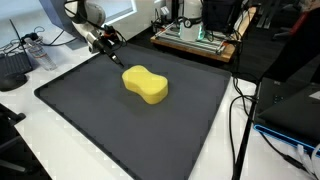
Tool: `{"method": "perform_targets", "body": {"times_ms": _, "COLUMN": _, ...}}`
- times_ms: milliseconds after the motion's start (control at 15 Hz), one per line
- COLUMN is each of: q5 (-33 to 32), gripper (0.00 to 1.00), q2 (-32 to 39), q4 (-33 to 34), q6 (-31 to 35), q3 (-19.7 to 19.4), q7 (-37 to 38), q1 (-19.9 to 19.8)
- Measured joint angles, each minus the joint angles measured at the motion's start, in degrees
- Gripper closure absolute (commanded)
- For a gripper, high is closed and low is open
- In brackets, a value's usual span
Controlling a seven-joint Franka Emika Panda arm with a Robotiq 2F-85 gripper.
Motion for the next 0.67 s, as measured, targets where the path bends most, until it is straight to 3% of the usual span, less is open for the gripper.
{"method": "perform_targets", "body": {"times_ms": 667, "q5": 7.12, "gripper": 0.0, "q2": -3.1, "q4": -10.95, "q6": 0.16, "q3": -3.34, "q7": -14.34, "q1": -0.29}}
